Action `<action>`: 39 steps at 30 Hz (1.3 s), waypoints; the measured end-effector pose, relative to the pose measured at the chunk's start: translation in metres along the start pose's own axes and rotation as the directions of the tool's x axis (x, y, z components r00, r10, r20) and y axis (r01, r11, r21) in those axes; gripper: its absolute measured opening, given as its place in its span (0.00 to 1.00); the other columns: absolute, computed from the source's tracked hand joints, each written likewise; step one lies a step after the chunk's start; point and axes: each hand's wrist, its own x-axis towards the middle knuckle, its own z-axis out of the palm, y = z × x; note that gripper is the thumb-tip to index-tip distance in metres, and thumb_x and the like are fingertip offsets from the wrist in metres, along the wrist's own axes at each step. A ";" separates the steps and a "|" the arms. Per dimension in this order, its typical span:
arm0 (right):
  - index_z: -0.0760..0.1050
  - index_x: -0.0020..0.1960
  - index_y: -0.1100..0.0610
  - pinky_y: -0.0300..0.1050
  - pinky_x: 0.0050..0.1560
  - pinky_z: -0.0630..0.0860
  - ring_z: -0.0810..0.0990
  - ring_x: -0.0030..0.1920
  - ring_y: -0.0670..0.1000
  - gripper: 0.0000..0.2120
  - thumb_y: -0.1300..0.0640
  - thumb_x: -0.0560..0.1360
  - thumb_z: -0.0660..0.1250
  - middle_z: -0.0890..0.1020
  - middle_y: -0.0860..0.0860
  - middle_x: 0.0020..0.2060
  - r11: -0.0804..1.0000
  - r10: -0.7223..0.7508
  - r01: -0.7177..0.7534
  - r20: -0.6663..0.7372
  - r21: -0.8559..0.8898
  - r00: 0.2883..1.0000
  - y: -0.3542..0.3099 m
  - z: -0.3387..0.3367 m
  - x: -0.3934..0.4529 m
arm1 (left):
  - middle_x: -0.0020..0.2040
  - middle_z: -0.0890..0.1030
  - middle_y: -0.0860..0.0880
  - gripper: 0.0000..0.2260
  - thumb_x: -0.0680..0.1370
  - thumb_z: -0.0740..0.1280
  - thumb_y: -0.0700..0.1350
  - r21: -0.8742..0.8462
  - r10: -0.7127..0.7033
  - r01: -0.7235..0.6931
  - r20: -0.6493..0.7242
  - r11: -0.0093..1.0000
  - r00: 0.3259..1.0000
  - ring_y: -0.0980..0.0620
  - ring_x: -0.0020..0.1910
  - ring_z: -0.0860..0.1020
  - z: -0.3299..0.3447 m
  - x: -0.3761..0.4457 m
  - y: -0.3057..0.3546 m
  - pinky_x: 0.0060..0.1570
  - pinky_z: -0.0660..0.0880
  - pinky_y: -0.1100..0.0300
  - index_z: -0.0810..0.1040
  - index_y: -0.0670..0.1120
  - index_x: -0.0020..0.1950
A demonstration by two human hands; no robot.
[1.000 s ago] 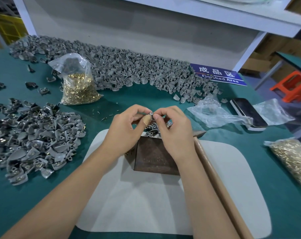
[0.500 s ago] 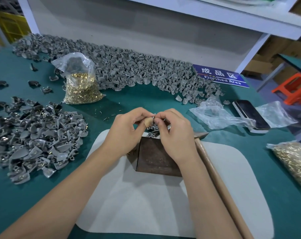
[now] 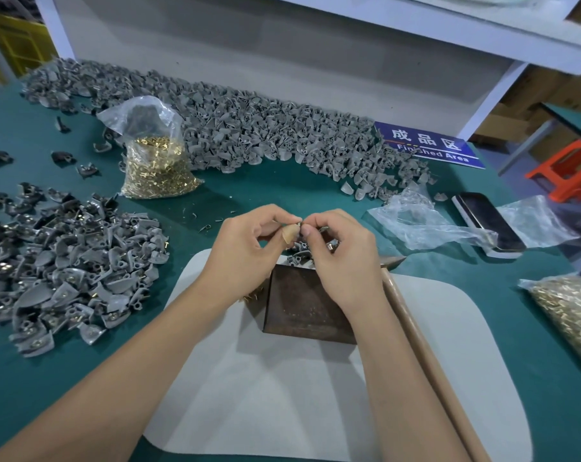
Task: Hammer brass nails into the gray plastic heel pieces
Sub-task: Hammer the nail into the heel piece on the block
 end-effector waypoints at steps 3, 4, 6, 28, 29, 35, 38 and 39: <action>0.83 0.45 0.55 0.36 0.47 0.73 0.79 0.45 0.44 0.04 0.63 0.77 0.72 0.82 0.45 0.41 1.000 0.001 -0.001 0.007 -0.015 1.000 0.002 0.001 0.000 | 0.45 0.87 0.55 0.05 0.80 0.71 0.39 0.047 0.019 -0.020 0.022 0.999 1.000 0.56 0.46 0.86 -0.002 0.001 -0.002 0.53 0.82 0.54 0.84 0.48 0.53; 0.84 0.46 0.56 0.36 0.47 0.73 0.79 0.45 0.44 0.04 0.63 0.77 0.72 0.82 0.45 0.42 1.000 0.005 -0.005 0.005 -0.017 1.000 0.003 0.001 0.000 | 0.45 0.87 0.56 0.05 0.79 0.72 0.40 0.060 0.027 -0.028 0.025 0.998 0.999 0.57 0.47 0.86 -0.002 0.001 -0.002 0.53 0.82 0.54 0.84 0.48 0.53; 0.84 0.46 0.55 0.36 0.47 0.73 0.79 0.45 0.44 0.04 0.62 0.78 0.72 0.82 0.45 0.42 1.000 0.017 -0.016 0.003 -0.020 1.000 0.004 0.003 0.000 | 0.45 0.87 0.56 0.05 0.80 0.72 0.40 0.056 0.013 -0.014 0.027 0.998 1.000 0.57 0.47 0.85 -0.001 0.002 -0.004 0.53 0.82 0.54 0.84 0.48 0.53; 0.84 0.46 0.51 0.46 0.49 0.79 0.83 0.45 0.47 0.04 0.59 0.77 0.72 0.85 0.46 0.41 0.972 0.132 -0.129 -0.003 0.194 0.991 0.006 0.003 0.001 | 0.44 0.87 0.52 0.04 0.81 0.70 0.43 -0.068 -0.055 0.054 -0.010 0.996 0.998 0.54 0.45 0.85 0.003 0.003 -0.001 0.48 0.81 0.60 0.81 0.51 0.52; 0.83 0.46 0.52 0.48 0.49 0.80 0.83 0.45 0.48 0.03 0.59 0.77 0.72 0.85 0.46 0.42 0.978 0.114 -0.111 -0.009 0.180 0.993 0.006 0.003 0.000 | 0.45 0.87 0.53 0.04 0.81 0.70 0.43 -0.059 -0.041 0.040 -0.009 0.997 0.999 0.55 0.45 0.85 0.003 0.003 -0.001 0.49 0.81 0.59 0.81 0.52 0.52; 0.84 0.46 0.58 0.53 0.51 0.80 0.83 0.45 0.50 0.03 0.62 0.77 0.71 0.85 0.49 0.42 0.975 0.112 -0.117 0.036 0.188 0.993 0.004 -0.004 -0.001 | 0.45 0.86 0.55 0.07 0.80 0.71 0.41 -0.025 -0.012 0.012 -0.024 1.000 1.000 0.56 0.46 0.85 0.007 -0.002 0.005 0.51 0.82 0.56 0.81 0.54 0.49; 0.84 0.46 0.56 0.48 0.49 0.80 0.82 0.44 0.47 0.03 0.61 0.77 0.72 0.85 0.47 0.41 0.979 0.121 -0.122 0.014 0.163 0.993 0.005 -0.016 -0.010 | 0.46 0.86 0.58 0.06 0.80 0.71 0.41 0.028 0.001 -0.002 0.048 1.000 0.999 0.59 0.47 0.85 0.009 -0.004 0.013 0.52 0.81 0.60 0.81 0.53 0.50; 0.84 0.46 0.55 0.44 0.47 0.79 0.82 0.44 0.46 0.03 0.61 0.77 0.72 0.85 0.46 0.42 0.980 0.124 -0.123 0.002 0.154 0.992 0.005 -0.021 -0.016 | 0.46 0.86 0.60 0.06 0.80 0.71 0.42 0.075 0.012 -0.018 0.086 0.997 0.996 0.62 0.47 0.84 0.011 -0.005 0.016 0.52 0.80 0.63 0.81 0.53 0.50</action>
